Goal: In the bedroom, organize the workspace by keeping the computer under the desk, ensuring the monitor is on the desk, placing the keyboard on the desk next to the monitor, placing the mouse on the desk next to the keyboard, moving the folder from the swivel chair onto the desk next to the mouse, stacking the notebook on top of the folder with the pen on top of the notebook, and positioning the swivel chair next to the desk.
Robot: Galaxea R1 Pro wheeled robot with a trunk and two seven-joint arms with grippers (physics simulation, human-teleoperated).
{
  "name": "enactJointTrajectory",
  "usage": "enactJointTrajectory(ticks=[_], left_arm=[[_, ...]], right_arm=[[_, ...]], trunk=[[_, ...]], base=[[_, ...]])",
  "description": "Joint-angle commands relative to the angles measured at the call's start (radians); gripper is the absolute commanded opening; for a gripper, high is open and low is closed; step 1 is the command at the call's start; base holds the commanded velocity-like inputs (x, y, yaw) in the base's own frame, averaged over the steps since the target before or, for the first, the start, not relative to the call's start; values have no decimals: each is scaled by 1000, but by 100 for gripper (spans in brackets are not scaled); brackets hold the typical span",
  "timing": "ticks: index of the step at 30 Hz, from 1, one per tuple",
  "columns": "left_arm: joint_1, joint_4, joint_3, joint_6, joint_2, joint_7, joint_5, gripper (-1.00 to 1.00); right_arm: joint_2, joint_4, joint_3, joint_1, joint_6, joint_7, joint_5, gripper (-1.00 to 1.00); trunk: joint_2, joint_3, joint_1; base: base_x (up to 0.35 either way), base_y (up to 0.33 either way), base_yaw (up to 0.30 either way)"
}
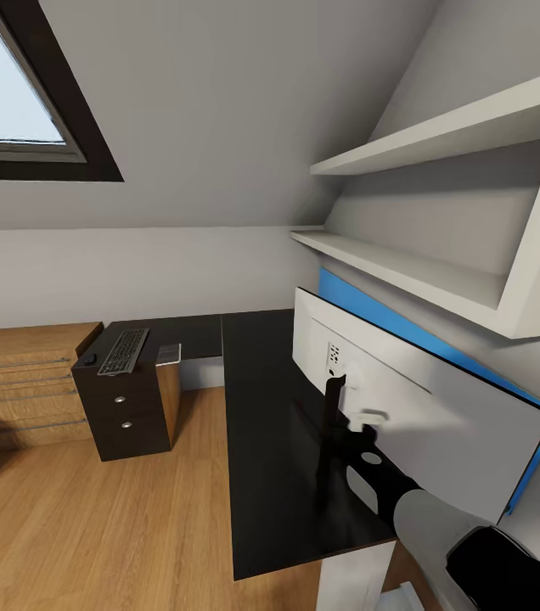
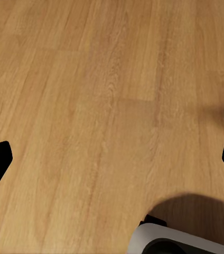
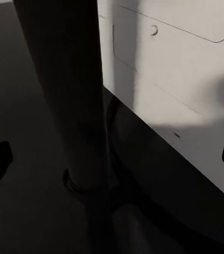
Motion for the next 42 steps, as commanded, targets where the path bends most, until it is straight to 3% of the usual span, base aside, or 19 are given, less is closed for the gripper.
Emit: enactJointTrajectory(ticks=[1, 13, 42], left_arm=[[1, -3, -8, -2, 1, 6, 5, 100], [0, -3, -10, -2, -3, 5, 5, 100], [0, -3, -8, -6, -2, 4, 3, 100]], right_arm=[[0, 1, 8, -1, -4, 2, -8, 100], [6, 1, 11, 0, -20, 29, -3, 100], [-1, 3, 11, 0, -48, 31, 3, 100]], trunk=[[-1, -1, 0], [-1, -1, 0], [-1, -1, 0]], base=[[0, 0, 0], [10, 7, 0], [138, 18, 0]])
